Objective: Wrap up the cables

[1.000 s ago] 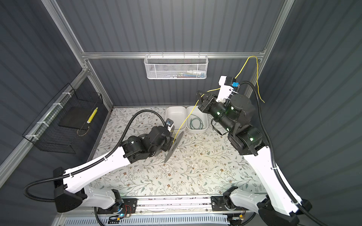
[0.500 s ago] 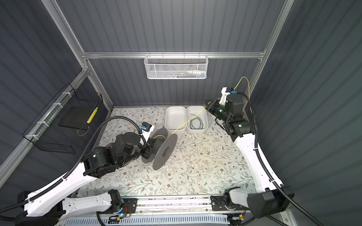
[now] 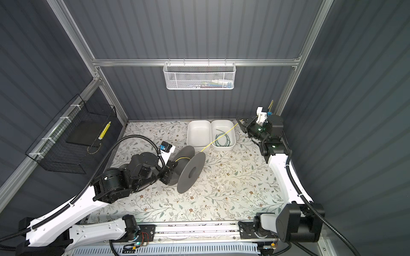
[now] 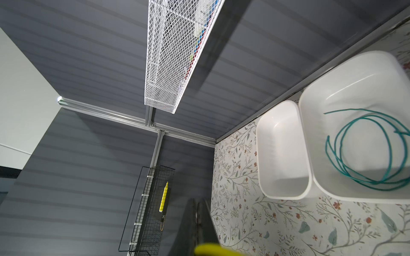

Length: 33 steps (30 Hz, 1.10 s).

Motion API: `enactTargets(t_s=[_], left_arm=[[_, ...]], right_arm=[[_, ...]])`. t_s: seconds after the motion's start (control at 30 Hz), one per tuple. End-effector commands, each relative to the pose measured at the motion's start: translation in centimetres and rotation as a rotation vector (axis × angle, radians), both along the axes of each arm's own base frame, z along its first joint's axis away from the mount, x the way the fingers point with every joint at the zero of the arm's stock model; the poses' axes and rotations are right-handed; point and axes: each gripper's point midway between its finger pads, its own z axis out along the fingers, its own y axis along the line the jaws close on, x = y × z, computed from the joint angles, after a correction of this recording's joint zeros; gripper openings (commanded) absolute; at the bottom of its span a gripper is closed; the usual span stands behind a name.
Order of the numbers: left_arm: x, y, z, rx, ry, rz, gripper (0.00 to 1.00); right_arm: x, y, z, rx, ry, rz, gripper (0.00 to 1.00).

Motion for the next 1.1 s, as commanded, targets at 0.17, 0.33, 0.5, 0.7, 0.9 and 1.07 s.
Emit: enactTargets(t_s=[0.17, 0.33, 0.5, 0.7, 0.9, 1.07], left_arm=[[-1.9, 1.7, -3.1, 0.113, 0.098, -0.039, 0.00], [-1.8, 1.3, -3.3, 0.109, 0.107, -0.039, 0.00], [-1.8, 1.4, -3.5, 0.111, 0.108, -0.039, 0.00], [-2.2, 2.5, -3.2, 0.118, 0.100, -0.026, 0.00], [-2.9, 3.8, -2.1, 0.098, 0.092, -0.026, 0.00], [-3.6, 4.5, -0.9, 0.069, 0.092, -0.034, 0.00]], right_arm=[[2.5, -5.0, 2.5, 0.019, -0.135, -0.206, 0.11], [3.0, -4.9, 1.7, 0.026, -0.114, -0.195, 0.11], [3.2, -5.3, 1.4, 0.019, -0.106, -0.207, 0.04], [3.5, -7.3, 1.6, -0.042, -0.085, -0.255, 0.00], [5.0, -10.1, 0.4, -0.097, -0.031, -0.308, 0.00], [6.4, -11.0, -2.2, -0.155, 0.025, -0.339, 0.00]])
